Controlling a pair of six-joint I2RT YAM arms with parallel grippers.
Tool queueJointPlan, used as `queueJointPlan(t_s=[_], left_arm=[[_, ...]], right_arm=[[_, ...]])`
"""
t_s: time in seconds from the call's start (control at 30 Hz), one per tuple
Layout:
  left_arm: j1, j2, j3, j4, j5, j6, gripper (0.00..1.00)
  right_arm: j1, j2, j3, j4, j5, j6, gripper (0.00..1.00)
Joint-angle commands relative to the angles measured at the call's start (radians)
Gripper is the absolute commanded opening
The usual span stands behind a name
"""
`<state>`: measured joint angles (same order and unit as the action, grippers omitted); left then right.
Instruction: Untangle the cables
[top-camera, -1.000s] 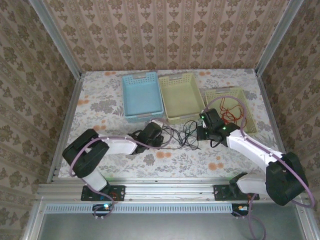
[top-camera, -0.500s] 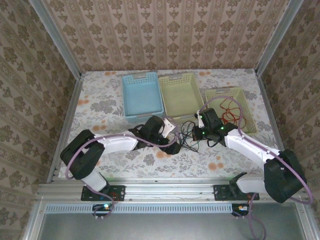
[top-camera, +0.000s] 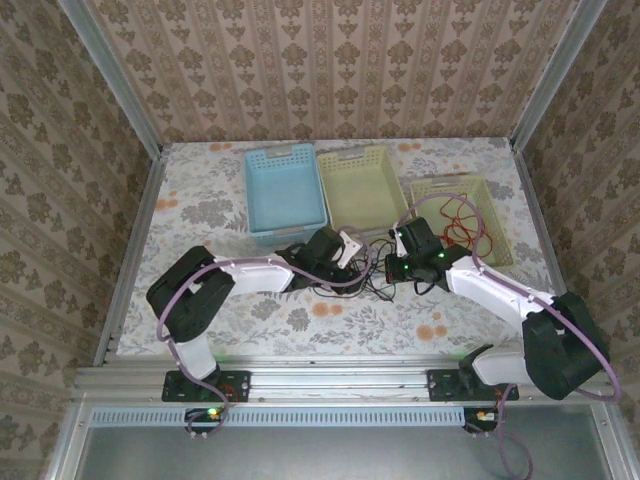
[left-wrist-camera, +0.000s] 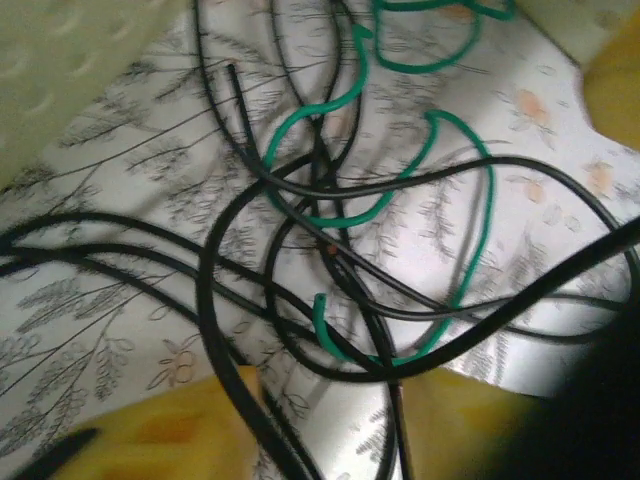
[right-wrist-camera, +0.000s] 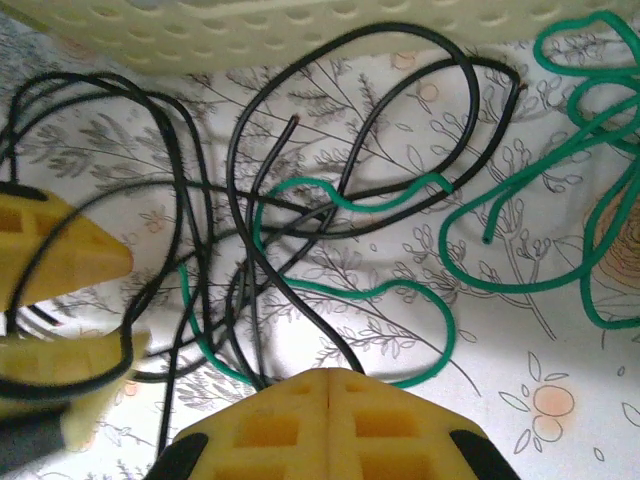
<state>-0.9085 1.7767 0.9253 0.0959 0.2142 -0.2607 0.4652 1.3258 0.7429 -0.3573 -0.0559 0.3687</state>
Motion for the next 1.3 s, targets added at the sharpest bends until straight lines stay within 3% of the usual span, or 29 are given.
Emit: queueJointPlan(t_s=[0.0,0.13,0.23,0.6,0.97,1.07,1.2,1.27], left_arm=[[-0.002,0.025,0.022,-0.052,-0.128,-0.006,0.16],[-0.004,0.036,0.013,-0.096,-0.211,-0.016,0.07],[-0.004,0.041,-0.003,-0.111,-0.235,-0.022,0.03],[-0.019,0.063,-0.014,-0.106,-0.231,-0.014,0.00],[-0.029,0.070,-0.009,-0.111,-0.248,-0.009,0.00],[-0.030,0.069,-0.005,-0.115,-0.254,-0.009,0.00],[-0.030,0.067,0.000,-0.124,-0.264,-0.006,0.00],[-0.030,0.064,-0.002,-0.129,-0.277,-0.007,0.00]], right_arm=[[-0.003,0.026,0.004,-0.067,0.051,0.016,0.11],[-0.021,0.057,0.017,-0.103,0.079,0.033,0.38],[-0.033,0.099,0.031,-0.123,0.076,0.036,0.45],[-0.037,0.191,0.081,-0.114,-0.003,0.029,0.48],[-0.012,0.293,0.132,-0.157,0.041,0.038,0.47],[0.010,0.315,0.145,-0.175,0.080,0.043,0.42],[0.023,0.324,0.140,-0.205,0.128,0.057,0.10],[0.022,0.309,0.126,-0.194,0.136,0.061,0.01]])
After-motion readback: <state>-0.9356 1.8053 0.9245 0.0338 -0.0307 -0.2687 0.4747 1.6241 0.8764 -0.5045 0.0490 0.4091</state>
